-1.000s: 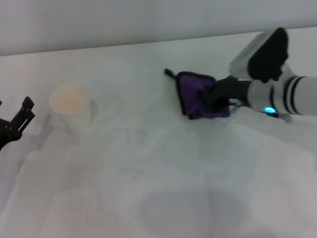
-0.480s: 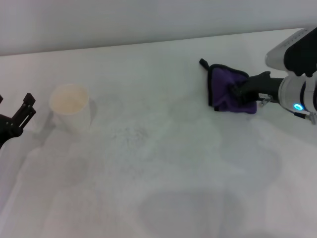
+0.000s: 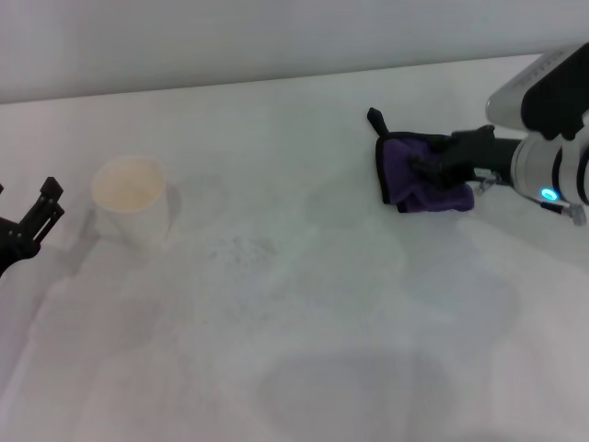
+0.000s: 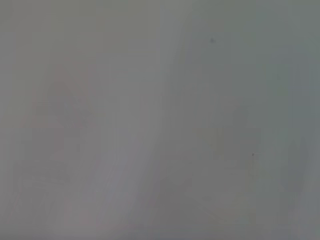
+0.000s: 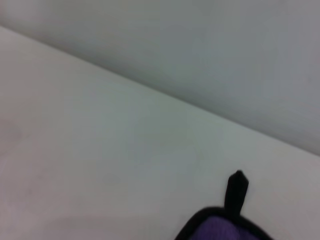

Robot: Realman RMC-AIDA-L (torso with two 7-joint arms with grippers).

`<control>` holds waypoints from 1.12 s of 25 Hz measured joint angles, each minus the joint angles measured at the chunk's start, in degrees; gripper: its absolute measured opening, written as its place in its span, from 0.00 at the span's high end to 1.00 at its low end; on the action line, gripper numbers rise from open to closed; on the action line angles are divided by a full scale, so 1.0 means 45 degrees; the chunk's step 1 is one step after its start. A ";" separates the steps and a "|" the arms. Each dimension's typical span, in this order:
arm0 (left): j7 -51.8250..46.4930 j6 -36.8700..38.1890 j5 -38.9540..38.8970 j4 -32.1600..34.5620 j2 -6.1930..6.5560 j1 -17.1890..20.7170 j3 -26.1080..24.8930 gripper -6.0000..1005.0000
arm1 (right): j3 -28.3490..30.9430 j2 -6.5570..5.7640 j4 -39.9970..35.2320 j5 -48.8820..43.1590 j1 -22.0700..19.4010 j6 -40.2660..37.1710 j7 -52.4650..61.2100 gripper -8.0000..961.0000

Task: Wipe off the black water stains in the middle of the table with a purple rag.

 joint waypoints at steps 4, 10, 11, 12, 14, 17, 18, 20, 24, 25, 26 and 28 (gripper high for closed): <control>-0.0245 0.0000 0.0000 -0.0034 0.0000 -0.0032 0.0038 0.13 | 0.0356 -0.0004 -0.0481 0.0359 -0.0088 0.0247 -0.0008 0.67; -0.0370 0.0000 0.0000 -0.0057 0.0001 -0.0055 0.0037 0.13 | 0.1532 -0.0017 -0.1636 0.1310 -0.0223 0.2028 -0.0034 0.34; -0.0447 0.0000 0.0000 -0.0057 0.0000 -0.0074 0.0036 0.13 | 0.1877 -0.0020 -0.1668 0.1632 -0.0174 0.2450 -0.0045 0.25; -0.0530 0.0000 0.0000 -0.0057 -0.0001 -0.0092 0.0038 0.13 | 0.2223 -0.0018 -0.1654 0.2007 -0.0130 0.2906 -0.0072 0.17; -0.0685 0.0000 0.0003 -0.0035 -0.0010 -0.0140 0.0059 0.13 | 0.2936 -0.0020 -0.1432 0.3002 -0.0108 0.3770 -0.0427 0.14; -0.0756 0.0000 0.0072 0.0080 -0.0017 -0.0165 0.0091 0.13 | 0.4139 -0.0022 -0.0639 0.4826 -0.0102 0.4998 -0.1339 0.10; -0.0757 0.0001 0.0092 0.0098 -0.0018 -0.0171 0.0097 0.13 | 0.4564 -0.0019 -0.0254 0.5434 -0.0086 0.5321 -0.1588 0.10; -0.0760 0.0003 0.0107 0.0107 -0.0022 -0.0178 0.0098 0.13 | 0.5630 -0.0020 0.0879 0.6897 -0.0025 0.6214 -0.2254 0.10; -0.0762 0.0001 0.0112 0.0064 -0.0045 -0.0181 0.0113 0.13 | 0.7554 -0.0021 0.3443 0.9682 -0.0011 0.7916 -0.3709 0.10; -0.0761 0.0000 0.0113 0.0046 -0.0044 -0.0176 0.0114 0.13 | 0.7925 -0.0021 0.4007 1.0173 -0.0048 0.8204 -0.4260 0.10; -0.0762 0.0000 0.0115 0.0029 -0.0044 -0.0155 0.0115 0.13 | 0.8215 -0.0015 0.4500 1.0481 -0.0085 0.8344 -0.4846 0.10; -0.0762 0.0010 0.0118 0.0012 -0.0043 -0.0083 0.0118 0.13 | 0.8783 -0.0006 0.5615 1.1046 -0.0121 0.8509 -0.6298 0.11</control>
